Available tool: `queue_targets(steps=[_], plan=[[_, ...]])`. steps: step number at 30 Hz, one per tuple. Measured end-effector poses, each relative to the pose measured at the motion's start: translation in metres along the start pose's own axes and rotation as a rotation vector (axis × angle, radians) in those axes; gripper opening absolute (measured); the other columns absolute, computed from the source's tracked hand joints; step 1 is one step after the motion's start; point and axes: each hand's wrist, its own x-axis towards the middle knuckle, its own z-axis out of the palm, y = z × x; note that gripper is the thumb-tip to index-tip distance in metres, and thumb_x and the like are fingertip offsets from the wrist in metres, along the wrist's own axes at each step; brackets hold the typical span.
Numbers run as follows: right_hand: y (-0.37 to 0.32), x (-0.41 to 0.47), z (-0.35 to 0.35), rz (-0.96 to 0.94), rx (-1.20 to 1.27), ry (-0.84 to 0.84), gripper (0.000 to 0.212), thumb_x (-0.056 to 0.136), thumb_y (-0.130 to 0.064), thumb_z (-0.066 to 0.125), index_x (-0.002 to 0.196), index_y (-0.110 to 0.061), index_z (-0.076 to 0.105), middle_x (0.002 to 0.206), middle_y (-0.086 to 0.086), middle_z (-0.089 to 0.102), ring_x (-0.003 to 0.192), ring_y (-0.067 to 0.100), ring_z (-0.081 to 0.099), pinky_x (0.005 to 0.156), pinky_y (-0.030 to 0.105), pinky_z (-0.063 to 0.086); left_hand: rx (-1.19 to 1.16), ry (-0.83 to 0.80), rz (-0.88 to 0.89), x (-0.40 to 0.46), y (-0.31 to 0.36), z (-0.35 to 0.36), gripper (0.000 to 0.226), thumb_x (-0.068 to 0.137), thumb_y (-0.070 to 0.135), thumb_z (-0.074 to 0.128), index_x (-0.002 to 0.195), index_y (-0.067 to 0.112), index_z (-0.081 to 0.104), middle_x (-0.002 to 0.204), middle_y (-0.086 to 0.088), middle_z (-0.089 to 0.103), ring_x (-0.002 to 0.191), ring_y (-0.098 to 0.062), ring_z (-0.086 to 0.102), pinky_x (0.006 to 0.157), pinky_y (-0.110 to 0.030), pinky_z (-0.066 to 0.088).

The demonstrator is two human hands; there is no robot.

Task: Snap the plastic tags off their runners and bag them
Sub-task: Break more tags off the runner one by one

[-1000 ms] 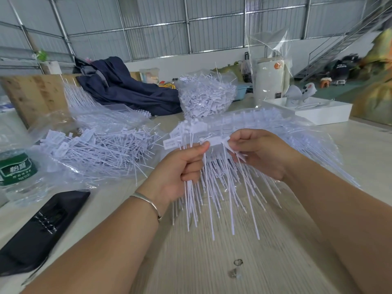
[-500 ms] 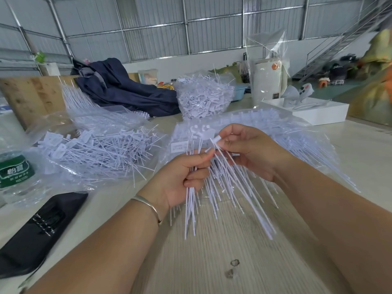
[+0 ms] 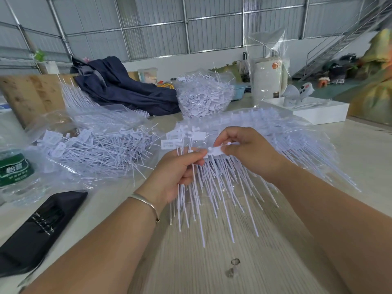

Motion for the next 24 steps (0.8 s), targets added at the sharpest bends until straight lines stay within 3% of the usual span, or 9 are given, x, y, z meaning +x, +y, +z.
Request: queue_targets(steps=[2, 4, 6, 9, 13, 17, 18, 20, 24], plan=[[-0.001, -0.001, 0.000, 0.046, 0.042, -0.022, 0.023, 0.086, 0.004, 0.053, 0.084, -0.010, 0.070, 0.079, 0.019, 0.058, 0.067, 0.019, 0.048, 0.065, 0.023, 0.038, 0.043, -0.056, 0.003, -0.001, 0.000, 0.000, 0.010, 0.085, 0.017, 0.072, 0.078, 0.014, 0.065, 0.062, 0.004, 0.054, 0.042, -0.007, 0.024, 0.034, -0.016, 0.020], [-0.002, 0.000, -0.001, 0.073, 0.060, 0.008, 0.027, 0.085, 0.002, 0.050, 0.076, -0.012, 0.071, 0.070, 0.013, 0.054, 0.066, 0.020, 0.046, 0.064, 0.028, 0.037, 0.091, -0.105, 0.005, -0.003, 0.000, 0.001, 0.016, 0.085, 0.016, 0.071, 0.070, 0.017, 0.064, 0.056, 0.006, 0.048, 0.042, -0.007, 0.024, 0.035, -0.016, 0.019], [-0.004, 0.000, 0.000, 0.096, 0.074, 0.050, 0.030, 0.082, 0.002, 0.049, 0.068, -0.013, 0.071, 0.058, 0.002, 0.052, 0.060, 0.017, 0.045, 0.058, 0.024, 0.036, 0.101, -0.145, -0.012, -0.003, 0.001, 0.003, 0.031, 0.086, 0.014, 0.069, 0.057, 0.022, 0.059, 0.050, 0.008, 0.043, 0.040, -0.006, 0.024, 0.035, -0.016, 0.019], [-0.008, 0.001, -0.001, 0.145, 0.201, 0.069, 0.030, 0.077, 0.006, 0.049, 0.059, -0.009, 0.068, 0.048, -0.004, 0.048, 0.044, 0.005, 0.040, 0.048, 0.017, 0.034, 0.028, -0.186, -0.056, -0.001, 0.004, 0.004, 0.027, 0.085, 0.011, 0.065, 0.064, 0.019, 0.050, 0.049, 0.008, 0.037, 0.041, -0.006, 0.023, 0.037, -0.016, 0.016], [-0.009, 0.002, -0.004, 0.191, 0.250, 0.076, 0.031, 0.073, 0.006, 0.048, 0.051, -0.008, 0.065, 0.055, 0.006, 0.051, 0.038, 0.007, 0.034, 0.042, 0.019, 0.027, 0.064, -0.245, -0.049, -0.002, 0.006, 0.005, 0.025, 0.084, 0.013, 0.065, 0.066, 0.020, 0.050, 0.051, 0.007, 0.033, 0.045, -0.008, 0.023, 0.040, -0.018, 0.017], [-0.012, 0.000, -0.005, 0.183, 0.236, -0.024, 0.026, 0.069, 0.013, 0.040, 0.054, 0.010, 0.060, 0.043, 0.001, 0.054, 0.033, 0.002, 0.036, 0.035, 0.013, 0.029, 0.132, -0.352, -0.112, -0.005, 0.006, 0.005, 0.017, 0.084, 0.011, 0.063, 0.068, 0.016, 0.060, 0.049, 0.007, 0.035, 0.040, -0.005, 0.026, 0.037, -0.017, 0.017], [-0.013, 0.000, -0.005, 0.185, 0.249, -0.056, 0.030, 0.069, 0.014, 0.039, 0.050, 0.009, 0.060, 0.046, 0.004, 0.057, 0.033, 0.003, 0.035, 0.035, 0.014, 0.028, 0.136, -0.392, -0.137, -0.007, 0.006, 0.005, 0.013, 0.082, 0.011, 0.064, 0.069, 0.013, 0.063, 0.048, 0.007, 0.036, 0.039, -0.005, 0.026, 0.036, -0.016, 0.017], [-0.013, 0.001, -0.006, 0.185, 0.267, -0.081, 0.045, 0.069, 0.012, 0.039, 0.033, -0.010, 0.056, 0.056, 0.017, 0.058, 0.035, 0.009, 0.032, 0.037, 0.016, 0.025, 0.098, -0.465, -0.182, -0.009, 0.006, 0.005, 0.007, 0.077, 0.014, 0.064, 0.071, 0.010, 0.065, 0.047, 0.008, 0.036, 0.036, -0.003, 0.026, 0.033, -0.015, 0.019], [-0.014, 0.000, -0.008, 0.181, 0.275, -0.081, 0.033, 0.059, -0.003, 0.044, 0.031, -0.016, 0.056, 0.066, 0.023, 0.057, 0.038, 0.012, 0.031, 0.040, 0.019, 0.026, 0.023, -0.510, -0.216, -0.010, 0.006, 0.006, 0.010, 0.073, 0.017, 0.062, 0.074, 0.007, 0.063, 0.046, 0.009, 0.034, 0.034, 0.000, 0.026, 0.030, -0.013, 0.021]])
